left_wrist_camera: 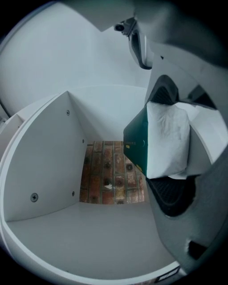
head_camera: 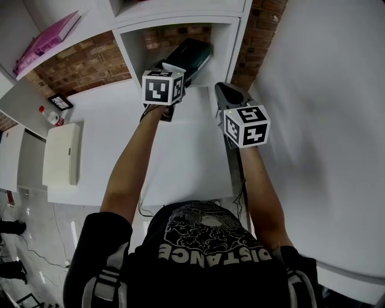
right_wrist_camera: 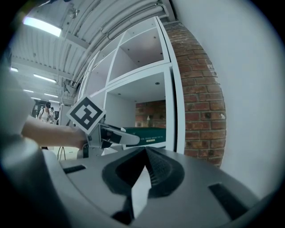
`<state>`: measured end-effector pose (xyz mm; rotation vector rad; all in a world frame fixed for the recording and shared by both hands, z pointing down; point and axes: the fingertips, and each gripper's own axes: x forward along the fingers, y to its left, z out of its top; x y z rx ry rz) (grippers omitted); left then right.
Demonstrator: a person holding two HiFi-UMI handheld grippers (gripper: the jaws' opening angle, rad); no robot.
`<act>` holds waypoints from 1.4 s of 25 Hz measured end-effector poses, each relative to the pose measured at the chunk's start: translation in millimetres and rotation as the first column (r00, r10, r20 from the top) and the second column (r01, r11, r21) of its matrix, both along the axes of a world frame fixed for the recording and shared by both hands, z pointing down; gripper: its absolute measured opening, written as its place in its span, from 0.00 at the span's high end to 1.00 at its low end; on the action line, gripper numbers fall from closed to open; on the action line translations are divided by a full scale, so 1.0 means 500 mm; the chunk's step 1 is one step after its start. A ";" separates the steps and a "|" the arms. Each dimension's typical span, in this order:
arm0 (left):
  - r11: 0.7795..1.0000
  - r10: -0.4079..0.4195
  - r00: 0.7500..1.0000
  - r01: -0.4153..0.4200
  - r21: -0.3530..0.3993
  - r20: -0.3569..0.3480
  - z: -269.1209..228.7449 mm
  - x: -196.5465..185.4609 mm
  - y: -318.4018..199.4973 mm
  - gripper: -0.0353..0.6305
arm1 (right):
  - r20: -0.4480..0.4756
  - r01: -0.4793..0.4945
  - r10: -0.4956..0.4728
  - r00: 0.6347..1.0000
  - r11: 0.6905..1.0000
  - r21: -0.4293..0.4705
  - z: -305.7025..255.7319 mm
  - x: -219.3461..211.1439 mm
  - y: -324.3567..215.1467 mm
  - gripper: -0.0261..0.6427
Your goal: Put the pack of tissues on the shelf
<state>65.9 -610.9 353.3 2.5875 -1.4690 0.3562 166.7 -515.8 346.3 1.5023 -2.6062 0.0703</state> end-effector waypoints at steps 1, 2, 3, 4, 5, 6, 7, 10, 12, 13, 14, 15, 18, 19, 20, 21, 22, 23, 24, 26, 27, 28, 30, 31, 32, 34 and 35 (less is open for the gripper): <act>1.000 0.000 1.000 0.000 0.000 0.001 0.000 -0.003 0.004 0.24 | 0.000 -0.003 0.003 1.000 1.000 -0.001 0.000 -0.001 0.003 0.96; 1.000 0.002 1.000 -0.002 0.001 0.001 0.001 -0.006 0.009 0.24 | 0.000 -0.005 0.005 1.000 1.000 0.000 0.000 -0.002 0.006 0.96; 1.000 0.005 1.000 -0.005 0.003 0.000 0.000 -0.009 0.015 0.24 | 0.000 -0.006 0.006 1.000 1.000 0.000 -0.001 -0.005 0.008 0.96; 1.000 0.008 1.000 -0.008 0.005 -0.002 -0.001 -0.012 0.020 0.24 | 0.001 -0.006 0.006 1.000 1.000 0.000 -0.001 -0.008 0.011 0.96; 1.000 0.011 1.000 -0.011 0.006 -0.005 -0.002 -0.015 0.025 0.24 | 0.003 -0.004 0.004 1.000 1.000 0.000 -0.003 -0.013 0.013 0.96; 1.000 0.014 1.000 -0.014 0.007 -0.011 -0.003 -0.019 0.030 0.25 | 0.005 -0.002 0.002 1.000 1.000 0.000 -0.004 -0.018 0.015 0.96; 1.000 0.017 1.000 -0.016 0.006 -0.017 -0.004 -0.024 0.035 0.25 | 0.006 0.000 0.000 1.000 1.000 0.001 -0.005 -0.024 0.017 0.96; 1.000 0.029 0.999 -0.028 0.013 -0.029 -0.009 -0.037 0.054 0.27 | 0.005 0.004 -0.004 1.000 1.000 0.005 -0.008 -0.044 0.023 0.96; 0.999 0.039 0.999 -0.039 0.025 -0.032 -0.015 -0.045 0.067 0.31 | 0.004 0.006 -0.006 1.000 1.000 0.006 -0.010 -0.057 0.026 0.96; 0.999 0.046 0.998 -0.045 0.030 -0.034 -0.017 -0.049 0.074 0.32 | 0.004 0.007 -0.007 1.000 1.000 0.006 -0.010 -0.063 0.027 0.96; 0.998 0.053 0.998 -0.052 0.032 -0.035 -0.018 -0.052 0.081 0.33 | 0.005 0.007 -0.008 1.000 1.000 0.007 -0.011 -0.069 0.029 0.95; 0.998 0.059 0.998 -0.058 0.034 -0.035 -0.018 -0.056 0.088 0.36 | 0.005 0.008 -0.008 1.000 1.000 0.008 -0.012 -0.076 0.030 0.96; 0.997 0.066 0.997 -0.064 0.046 -0.033 -0.021 -0.075 0.108 0.45 | 0.002 0.011 -0.011 1.000 1.000 0.013 -0.017 -0.095 0.035 0.96; 0.997 0.064 0.997 -0.061 0.055 -0.036 -0.025 -0.084 0.115 0.46 | 0.001 0.012 -0.012 1.000 1.000 0.015 -0.019 -0.102 0.036 0.96; 0.996 0.058 0.997 -0.056 0.066 -0.040 -0.030 -0.094 0.122 0.48 | 0.002 0.011 -0.011 1.000 1.000 0.019 -0.021 -0.108 0.038 0.95; 0.996 0.050 0.998 -0.047 0.078 -0.046 -0.035 -0.105 0.129 0.52 | 0.004 0.010 -0.010 1.000 1.000 0.022 -0.022 -0.113 0.038 0.96; 0.995 0.042 0.998 -0.038 0.090 -0.050 -0.039 -0.117 0.136 0.54 | 0.008 0.007 -0.008 1.000 1.000 0.024 -0.023 -0.118 0.039 0.96; 0.994 0.036 0.998 -0.030 0.101 -0.050 -0.043 -0.130 0.143 0.56 | 0.012 0.005 -0.005 1.000 1.000 0.025 -0.025 -0.123 0.039 0.96; 0.993 0.031 0.998 -0.026 0.111 -0.045 -0.045 -0.143 0.151 0.58 | 0.017 0.002 -0.002 1.000 1.000 0.026 -0.026 -0.129 0.039 0.96; 0.991 0.028 0.999 -0.024 0.128 -0.027 -0.048 -0.169 0.163 0.63 | 0.026 -0.006 0.005 1.000 1.000 0.029 -0.032 -0.138 0.038 0.96; 0.990 0.027 1.000 -0.024 0.136 -0.016 -0.047 -0.182 0.168 0.67 | 0.030 -0.011 0.010 1.000 0.999 0.033 -0.036 -0.141 0.039 0.96; 0.990 0.022 1.000 -0.021 0.142 -0.008 -0.046 -0.195 0.171 0.70 | 0.032 -0.016 0.015 0.999 0.999 0.036 -0.039 -0.145 0.039 0.96; 0.988 0.006 1.000 -0.004 0.152 -0.014 -0.046 -0.225 0.177 0.74 | 0.035 -0.024 0.022 0.999 0.999 0.036 -0.042 -0.152 0.041 0.96; 0.988 -0.002 1.000 0.006 0.154 -0.023 -0.046 -0.240 0.180 0.75 | 0.034 -0.025 0.024 0.999 0.999 0.035 -0.043 -0.157 0.042 0.96; 0.988 -0.010 0.999 0.015 0.156 -0.031 -0.046 -0.255 0.183 0.76 | 0.031 -0.027 0.026 0.999 0.999 0.035 -0.045 -0.162 0.043 0.96; 0.986 -0.026 0.999 0.032 0.162 -0.039 -0.049 -0.281 0.185 0.80 | 0.020 -0.034 0.033 0.999 0.999 0.041 -0.048 -0.169 0.045 0.96; 0.985 -0.032 0.999 0.039 0.167 -0.044 -0.051 -0.293 0.186 0.83 | 0.017 -0.038 0.037 0.999 0.998 0.045 -0.049 -0.171 0.046 0.96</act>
